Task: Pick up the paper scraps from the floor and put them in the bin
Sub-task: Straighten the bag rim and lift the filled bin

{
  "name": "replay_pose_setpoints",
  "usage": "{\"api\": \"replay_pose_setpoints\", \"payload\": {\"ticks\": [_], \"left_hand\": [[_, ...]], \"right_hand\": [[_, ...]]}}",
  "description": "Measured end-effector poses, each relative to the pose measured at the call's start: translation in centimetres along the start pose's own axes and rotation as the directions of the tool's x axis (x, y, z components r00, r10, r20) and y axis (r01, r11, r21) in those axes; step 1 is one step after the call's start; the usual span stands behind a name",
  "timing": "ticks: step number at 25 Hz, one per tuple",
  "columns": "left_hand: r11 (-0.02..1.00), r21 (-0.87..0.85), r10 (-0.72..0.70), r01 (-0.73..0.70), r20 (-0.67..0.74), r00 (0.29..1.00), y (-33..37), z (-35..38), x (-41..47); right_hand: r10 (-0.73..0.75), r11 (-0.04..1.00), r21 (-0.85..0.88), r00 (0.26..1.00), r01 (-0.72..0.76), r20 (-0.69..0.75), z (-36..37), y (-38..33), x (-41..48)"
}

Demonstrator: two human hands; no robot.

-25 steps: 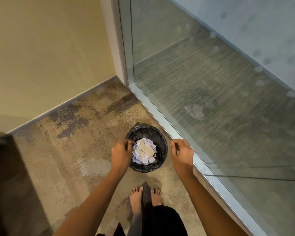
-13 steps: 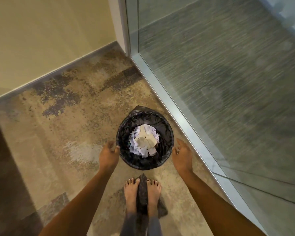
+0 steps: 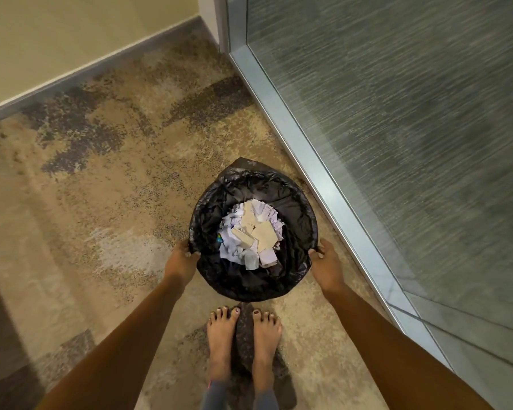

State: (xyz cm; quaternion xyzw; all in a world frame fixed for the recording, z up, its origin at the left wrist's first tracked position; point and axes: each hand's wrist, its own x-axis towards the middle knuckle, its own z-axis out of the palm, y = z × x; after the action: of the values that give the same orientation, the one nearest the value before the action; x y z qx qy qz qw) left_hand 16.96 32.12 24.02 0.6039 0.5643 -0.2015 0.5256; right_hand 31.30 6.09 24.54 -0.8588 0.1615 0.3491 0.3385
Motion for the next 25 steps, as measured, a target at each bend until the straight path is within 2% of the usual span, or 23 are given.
{"api": "replay_pose_setpoints", "payload": {"ticks": [4,8,12,14,18,25], "left_hand": [[0.976,-0.213,-0.051,0.055,0.023,0.998,0.5,-0.7,-0.3],[0.97,-0.24,0.045,-0.032,0.05,0.998,1.0,-3.0,-3.3],[0.946,-0.32,0.075,-0.053,0.055,0.996,1.0,-5.3,-7.2],[0.941,-0.319,0.121,-0.108,0.02,0.992,1.8,-6.7,-10.0],[0.921,-0.318,0.219,-0.226,-0.06,0.974,5.0,-10.0,-15.9],[0.821,-0.4,0.367,-0.407,-0.178,0.913,11.2,-17.0,-26.8]], "right_hand": [[0.073,0.995,0.063,0.995,-0.077,0.069,-0.1,-0.3,0.8],[0.085,0.99,0.104,0.988,-0.099,0.129,-1.5,-0.7,-0.7],[0.005,0.994,0.107,0.996,-0.015,0.091,-2.9,-1.8,-4.4],[-0.037,0.989,0.148,0.997,0.027,0.068,-4.2,-3.2,-6.7],[-0.14,0.968,0.213,0.99,0.13,0.035,-7.5,-8.1,-11.5],[-0.319,0.876,0.395,0.947,0.278,0.039,-14.1,-19.1,-20.8]]}}
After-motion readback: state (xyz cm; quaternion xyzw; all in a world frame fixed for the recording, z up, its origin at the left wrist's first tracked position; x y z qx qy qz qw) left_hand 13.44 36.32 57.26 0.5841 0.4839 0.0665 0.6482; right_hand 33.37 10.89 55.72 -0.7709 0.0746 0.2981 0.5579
